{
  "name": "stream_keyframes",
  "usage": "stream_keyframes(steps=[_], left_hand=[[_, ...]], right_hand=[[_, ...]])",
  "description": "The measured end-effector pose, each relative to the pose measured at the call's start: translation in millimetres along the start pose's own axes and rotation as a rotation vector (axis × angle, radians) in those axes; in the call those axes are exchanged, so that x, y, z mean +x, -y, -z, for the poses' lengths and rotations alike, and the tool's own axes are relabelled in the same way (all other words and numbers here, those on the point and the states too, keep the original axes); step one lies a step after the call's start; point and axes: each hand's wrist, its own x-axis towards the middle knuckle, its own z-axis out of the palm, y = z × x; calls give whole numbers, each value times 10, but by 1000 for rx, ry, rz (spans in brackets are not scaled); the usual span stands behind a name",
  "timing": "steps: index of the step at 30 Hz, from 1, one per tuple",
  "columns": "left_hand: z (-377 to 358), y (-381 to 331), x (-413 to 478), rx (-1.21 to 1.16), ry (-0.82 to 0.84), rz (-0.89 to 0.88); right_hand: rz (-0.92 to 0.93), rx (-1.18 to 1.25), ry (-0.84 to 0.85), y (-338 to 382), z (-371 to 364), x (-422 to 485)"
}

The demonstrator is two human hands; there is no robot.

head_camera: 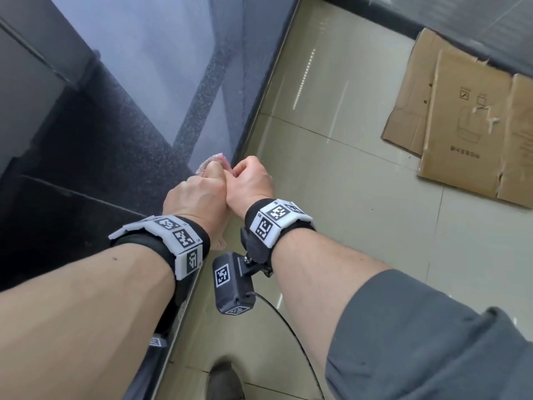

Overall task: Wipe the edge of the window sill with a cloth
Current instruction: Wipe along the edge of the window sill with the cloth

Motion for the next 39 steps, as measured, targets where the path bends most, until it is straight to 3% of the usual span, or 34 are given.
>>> stream_keyframes(steps=[7, 15, 19, 23, 39], left_hand=[[253, -252, 547, -20, -152, 71], [310, -329, 862, 16, -66, 204], [271, -351, 984, -11, 22, 260], [328, -294, 1251, -67, 3, 297], [492, -517, 1945, -140, 80, 269]], right_hand=[[127, -108, 65, 436, 356, 532], [179, -130, 107, 622, 411, 879], [80, -175, 109, 685, 393, 966], [27, -285, 119, 908, 362, 1168], [88, -391, 78, 1215, 652, 1803]])
